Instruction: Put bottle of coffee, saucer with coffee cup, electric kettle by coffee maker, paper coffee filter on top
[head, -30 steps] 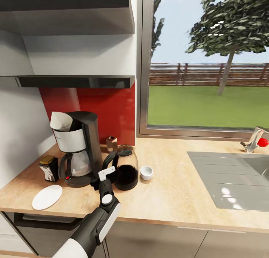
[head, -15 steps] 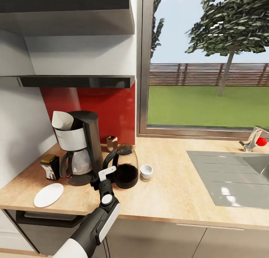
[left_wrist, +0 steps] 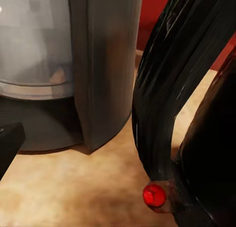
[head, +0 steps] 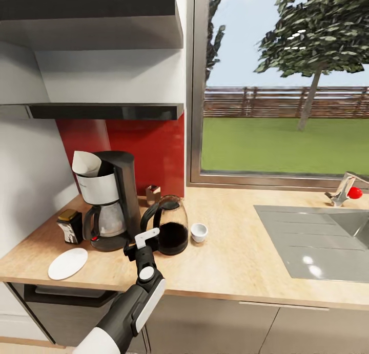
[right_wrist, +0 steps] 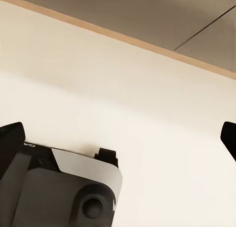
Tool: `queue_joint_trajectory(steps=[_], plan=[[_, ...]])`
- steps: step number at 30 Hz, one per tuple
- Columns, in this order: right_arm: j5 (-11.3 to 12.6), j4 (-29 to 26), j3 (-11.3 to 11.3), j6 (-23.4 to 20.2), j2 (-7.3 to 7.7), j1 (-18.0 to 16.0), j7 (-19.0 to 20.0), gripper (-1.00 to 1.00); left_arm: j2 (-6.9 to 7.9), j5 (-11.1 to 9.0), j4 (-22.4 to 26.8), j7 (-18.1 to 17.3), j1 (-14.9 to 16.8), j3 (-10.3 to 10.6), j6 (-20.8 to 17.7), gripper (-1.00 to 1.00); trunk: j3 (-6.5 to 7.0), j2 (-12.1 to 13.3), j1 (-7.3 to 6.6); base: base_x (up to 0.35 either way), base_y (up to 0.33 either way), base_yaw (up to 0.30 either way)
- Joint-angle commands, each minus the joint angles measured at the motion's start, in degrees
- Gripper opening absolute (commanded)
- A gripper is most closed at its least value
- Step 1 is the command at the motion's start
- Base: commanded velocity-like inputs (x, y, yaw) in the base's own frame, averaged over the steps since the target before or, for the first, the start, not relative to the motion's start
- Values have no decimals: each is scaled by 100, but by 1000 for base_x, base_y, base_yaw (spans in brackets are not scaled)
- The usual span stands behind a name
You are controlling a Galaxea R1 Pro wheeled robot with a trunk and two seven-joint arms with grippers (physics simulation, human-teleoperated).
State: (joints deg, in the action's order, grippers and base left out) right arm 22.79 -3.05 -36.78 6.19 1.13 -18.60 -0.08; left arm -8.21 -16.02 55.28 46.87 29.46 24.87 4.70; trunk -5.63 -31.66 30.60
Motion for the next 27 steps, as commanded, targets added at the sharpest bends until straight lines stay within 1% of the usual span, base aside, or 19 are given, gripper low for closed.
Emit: queue_joint_trajectory(steps=[1, 5, 7, 11, 14, 22, 27], plan=[[54, 0, -48, 14, 1, -4, -1, 100, 1, -59, 0, 24, 7, 18, 49, 100, -11, -10, 2, -5, -1, 0], [51, 0, -48, 14, 1, -4, -1, 100, -2, -60, 0, 24, 7, 24, 49, 100, -11, -10, 2, -5, -1, 0], [51, -1, -48, 14, 1, -4, -1, 100, -2, -56, 0, 28, 7, 26, 49, 100, -11, -10, 2, -145, 0, 0], [51, 2, -48, 14, 1, -4, -1, 100, -4, -44, 3, 30, -30, 27, 49, 100, -11, -10, 2, -291, 0, 0], [51, 3, -48, 14, 1, -4, -1, 100, -2, -23, 55, 19, -140, 27, 49, 100, -11, -10, 2, -331, 0, 0], [51, 3, -48, 14, 1, -4, -1, 100, -2, -12, 79, 3, -221, 27, 53, 100, -11, -10, 2, -342, 0, 0], [51, 5, -48, 14, 1, -4, -1, 100, 3, -1, 119, -30, -432, 34, 94, 100, -11, -10, 2, -268, 0, 0]])
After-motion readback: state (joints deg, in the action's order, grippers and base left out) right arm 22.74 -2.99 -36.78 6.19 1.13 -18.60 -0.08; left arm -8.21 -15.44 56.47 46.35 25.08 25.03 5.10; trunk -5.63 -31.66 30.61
